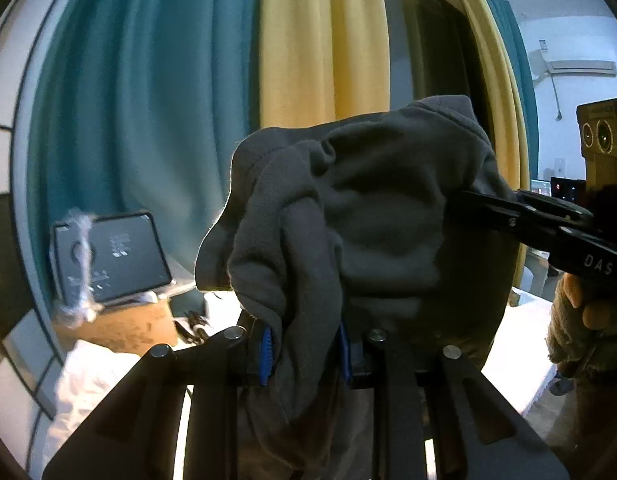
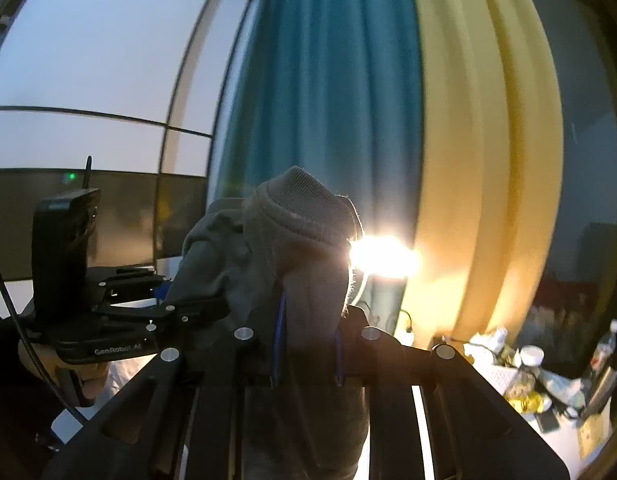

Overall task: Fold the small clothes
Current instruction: 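Carry the lifted shirt bundle with both grippers toward the white cloth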

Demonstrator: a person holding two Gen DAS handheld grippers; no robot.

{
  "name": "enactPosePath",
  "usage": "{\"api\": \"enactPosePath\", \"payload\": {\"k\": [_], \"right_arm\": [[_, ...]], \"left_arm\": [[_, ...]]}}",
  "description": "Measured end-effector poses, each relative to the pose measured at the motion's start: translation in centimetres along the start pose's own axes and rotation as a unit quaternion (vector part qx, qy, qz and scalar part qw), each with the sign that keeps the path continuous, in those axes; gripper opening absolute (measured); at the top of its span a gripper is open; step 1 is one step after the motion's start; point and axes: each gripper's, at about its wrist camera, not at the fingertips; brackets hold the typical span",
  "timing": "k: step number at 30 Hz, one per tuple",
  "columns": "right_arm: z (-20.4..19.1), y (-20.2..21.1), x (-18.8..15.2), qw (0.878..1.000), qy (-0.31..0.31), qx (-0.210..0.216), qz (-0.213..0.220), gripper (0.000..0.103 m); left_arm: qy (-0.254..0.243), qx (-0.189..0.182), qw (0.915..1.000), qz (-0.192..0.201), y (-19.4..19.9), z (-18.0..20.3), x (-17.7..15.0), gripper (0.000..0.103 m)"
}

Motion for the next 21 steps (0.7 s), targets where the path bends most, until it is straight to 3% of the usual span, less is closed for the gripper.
{"api": "enactPosePath", "payload": {"k": [12,21], "right_arm": [[-4.4,-1.2,0.8,0.998,0.031,0.057,0.002,0.021],[-5.5,-2.6,-0.6,0.997,0.009,0.073,-0.029,0.021]], "left_arm": [[-0.015,0.036,0.9993,0.001,3.6,-3.4,-1.0,0.023],[-0.011,0.039,0.9986,-0.035,2.5,-4.4,-3.0,0.023]]}}
Point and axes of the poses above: each gripper's, at about its wrist camera, not at the fingertips, and y roughly against the way its jaws point, z to its right, x to its top, and after that the axes turned 14 degrees about x, right-handed
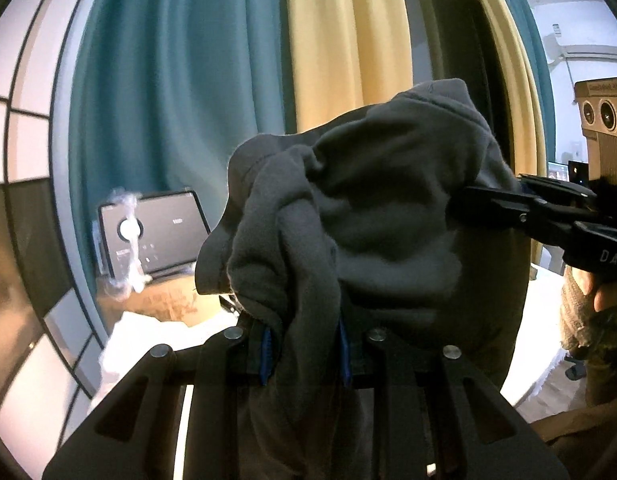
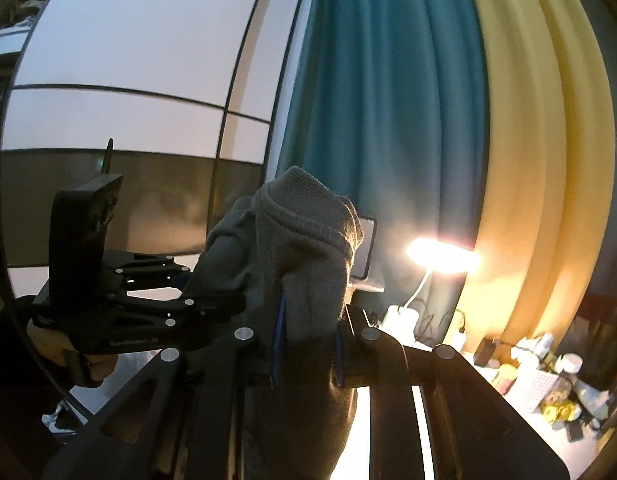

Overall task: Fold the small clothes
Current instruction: 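Carry the lifted shirt bundle with both grippers toward the white cloth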

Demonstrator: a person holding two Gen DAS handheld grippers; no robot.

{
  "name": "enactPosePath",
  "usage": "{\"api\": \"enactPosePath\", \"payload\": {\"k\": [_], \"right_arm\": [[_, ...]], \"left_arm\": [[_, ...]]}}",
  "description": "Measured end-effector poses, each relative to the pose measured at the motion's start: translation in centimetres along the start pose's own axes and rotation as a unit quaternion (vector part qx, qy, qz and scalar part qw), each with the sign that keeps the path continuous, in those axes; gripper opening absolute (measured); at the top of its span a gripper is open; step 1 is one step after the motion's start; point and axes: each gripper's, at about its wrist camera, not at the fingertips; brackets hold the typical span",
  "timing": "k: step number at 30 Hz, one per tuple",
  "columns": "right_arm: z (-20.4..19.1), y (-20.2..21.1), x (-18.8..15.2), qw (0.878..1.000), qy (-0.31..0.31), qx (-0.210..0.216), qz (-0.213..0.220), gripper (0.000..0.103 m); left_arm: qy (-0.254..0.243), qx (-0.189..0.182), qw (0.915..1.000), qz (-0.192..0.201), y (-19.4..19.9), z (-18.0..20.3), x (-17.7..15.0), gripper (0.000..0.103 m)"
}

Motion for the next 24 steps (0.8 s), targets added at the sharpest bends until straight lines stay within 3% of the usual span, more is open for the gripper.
{"api": "enactPosePath", "payload": {"k": [24], "right_arm": [[7.5,-7.0,-5.1,0.992,-0.104,-0.020,-0.071,0.021]], "left_arm": [[0.005,-0.047,0.9955,-0.083,-7.7,0.9,-3.2,0.023]]}}
Point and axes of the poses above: each gripper's, at about its wrist camera, not at the fingertips, and y roughly against the way its jaws point, z to its right, x to its top, and after that the axes turned 14 degrees about x, right-handed
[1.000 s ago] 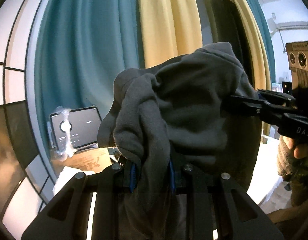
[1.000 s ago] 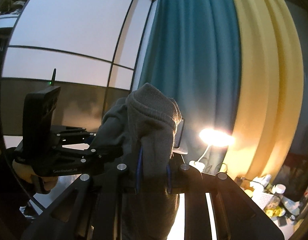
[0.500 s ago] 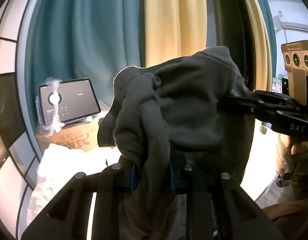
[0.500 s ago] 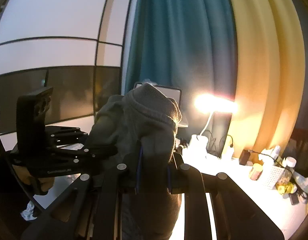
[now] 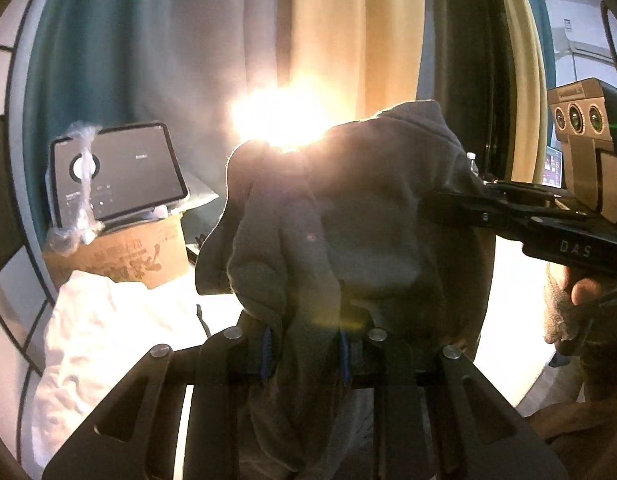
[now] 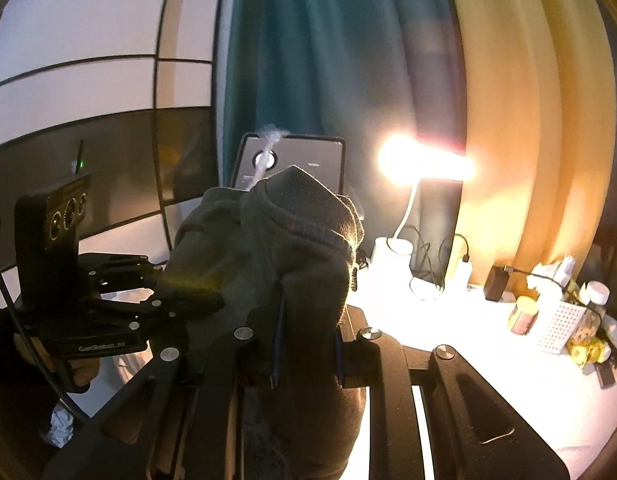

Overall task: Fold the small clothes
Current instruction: 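Carry the lifted shirt bundle with both grippers toward the white cloth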

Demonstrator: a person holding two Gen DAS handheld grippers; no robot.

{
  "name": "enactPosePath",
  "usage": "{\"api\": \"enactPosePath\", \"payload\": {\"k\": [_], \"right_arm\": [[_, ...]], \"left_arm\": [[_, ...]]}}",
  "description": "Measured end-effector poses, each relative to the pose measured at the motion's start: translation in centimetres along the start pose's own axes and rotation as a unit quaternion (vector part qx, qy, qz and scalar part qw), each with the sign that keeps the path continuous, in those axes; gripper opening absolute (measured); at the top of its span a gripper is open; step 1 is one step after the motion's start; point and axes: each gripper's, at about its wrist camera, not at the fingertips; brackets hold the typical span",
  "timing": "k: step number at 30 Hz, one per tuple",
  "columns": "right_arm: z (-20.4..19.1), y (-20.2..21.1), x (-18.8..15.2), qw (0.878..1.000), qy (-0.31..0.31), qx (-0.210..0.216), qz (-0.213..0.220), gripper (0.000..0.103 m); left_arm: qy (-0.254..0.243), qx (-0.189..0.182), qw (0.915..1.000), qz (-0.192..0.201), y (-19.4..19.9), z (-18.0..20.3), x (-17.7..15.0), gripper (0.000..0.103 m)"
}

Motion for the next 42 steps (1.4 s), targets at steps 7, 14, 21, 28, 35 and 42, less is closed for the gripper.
{"api": "enactPosePath", "payload": {"k": [7,14,21,28,35,42], "right_arm": [[2.2,-2.6,-0.2,1.000,-0.021,0.002,-0.016,0.021],[4.4,-4.9,-0.5,0.999,-0.042,0.010,-0.024,0.021],[6.9,-6.7,-1.2,0.997,-0.062,0.018,-0.035,0.021],[9.0,-8.4,-2.3,0.995,-0.084,0.012,-0.049,0.021],[11.6,-11.2,-4.0,0.991,-0.114,0.009,-0.067,0.021],[14.0,-14.3,-5.5,0.986,-0.140,0.013,-0.090,0.021]], "left_arm": [[0.001,-0.008,0.9997,-0.023,-2.6,-0.4,-0.1,0.023],[-0.002,-0.005,0.9988,-0.048,-4.8,-0.6,-0.1,0.023],[0.004,-0.002,0.9977,-0.068,-6.8,-0.6,0.0,0.023],[0.004,-0.005,0.9958,-0.091,-9.6,-0.2,-0.1,0.023],[0.001,-0.007,0.9918,-0.127,-12.5,-1.0,-0.9,0.023],[0.005,-0.007,0.9867,-0.162,-15.5,-1.9,-1.9,0.023]]}}
Point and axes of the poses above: each gripper's, at about its wrist camera, not at the fingertips, and y roughly against the way its jaws point, z to its right, x to its top, and after that the axes turned 14 degrees about x, right-handed
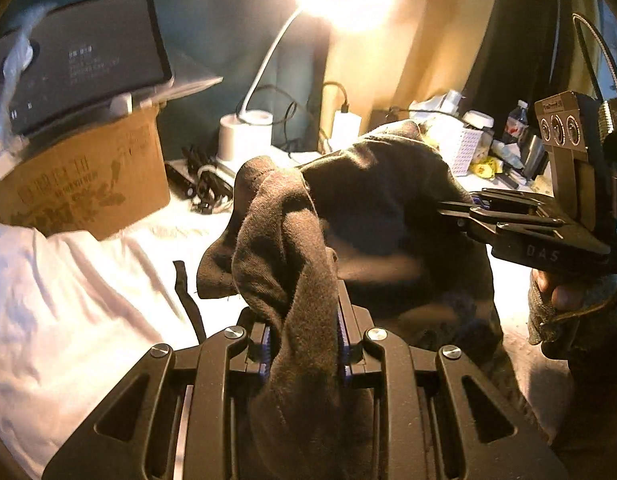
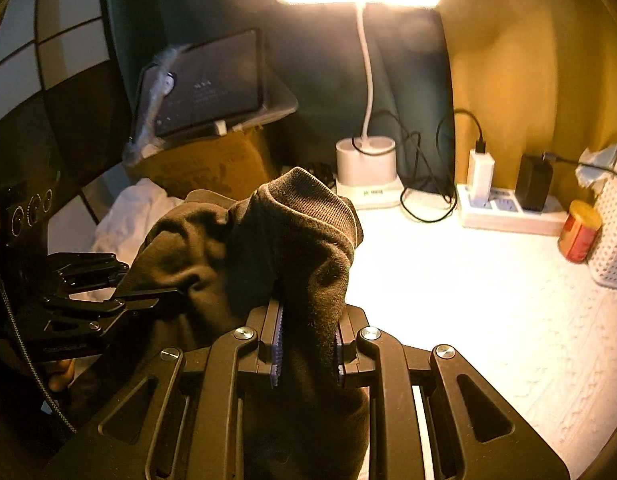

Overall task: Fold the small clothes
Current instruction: 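Carry the lifted shirt bundle with both grippers toward the white cloth, then lower the shirt onto the bedspread and open both grippers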

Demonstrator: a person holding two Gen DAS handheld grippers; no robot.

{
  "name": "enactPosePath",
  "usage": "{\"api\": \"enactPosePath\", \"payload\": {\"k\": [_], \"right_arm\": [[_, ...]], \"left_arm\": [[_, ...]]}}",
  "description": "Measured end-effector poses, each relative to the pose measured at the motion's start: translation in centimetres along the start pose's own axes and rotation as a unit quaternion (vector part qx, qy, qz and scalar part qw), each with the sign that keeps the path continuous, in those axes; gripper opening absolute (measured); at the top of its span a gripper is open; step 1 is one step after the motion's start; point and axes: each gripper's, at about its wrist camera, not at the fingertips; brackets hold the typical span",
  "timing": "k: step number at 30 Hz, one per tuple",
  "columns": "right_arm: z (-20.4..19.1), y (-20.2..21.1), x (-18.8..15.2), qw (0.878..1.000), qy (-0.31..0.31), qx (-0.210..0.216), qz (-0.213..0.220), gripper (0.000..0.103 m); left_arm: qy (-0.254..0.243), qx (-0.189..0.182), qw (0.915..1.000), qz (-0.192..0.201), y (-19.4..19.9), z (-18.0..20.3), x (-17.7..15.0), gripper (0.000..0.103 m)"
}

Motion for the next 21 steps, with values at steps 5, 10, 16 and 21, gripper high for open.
{"api": "enactPosePath", "payload": {"k": [5,10,16,21], "right_arm": [[1.3,-2.0,-0.3,1.000,-0.013,0.004,-0.020,0.021],[3.0,-4.5,-0.7,0.999,-0.032,0.003,-0.038,0.021],[5.0,-6.0,-1.2,0.996,-0.067,-0.011,-0.060,0.021],[7.2,-5.8,-1.2,0.992,-0.107,-0.044,-0.056,0.021]], "left_arm": [[0.019,0.000,0.9995,-0.026,-2.3,-0.9,-0.3,0.023],[0.029,-0.006,0.9980,-0.056,-4.4,-1.5,-0.6,0.023],[0.068,-0.022,0.9933,-0.091,-6.1,-2.6,-0.5,0.024],[0.081,-0.020,0.9906,-0.108,-7.0,-3.1,-0.3,0.025]]}}
Point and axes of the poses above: each gripper's, at about its wrist camera, not at the fingertips, and y roughly against the way its jaws point, z to its right, x to its top, and after that the axes turned 14 degrees about x, right-handed
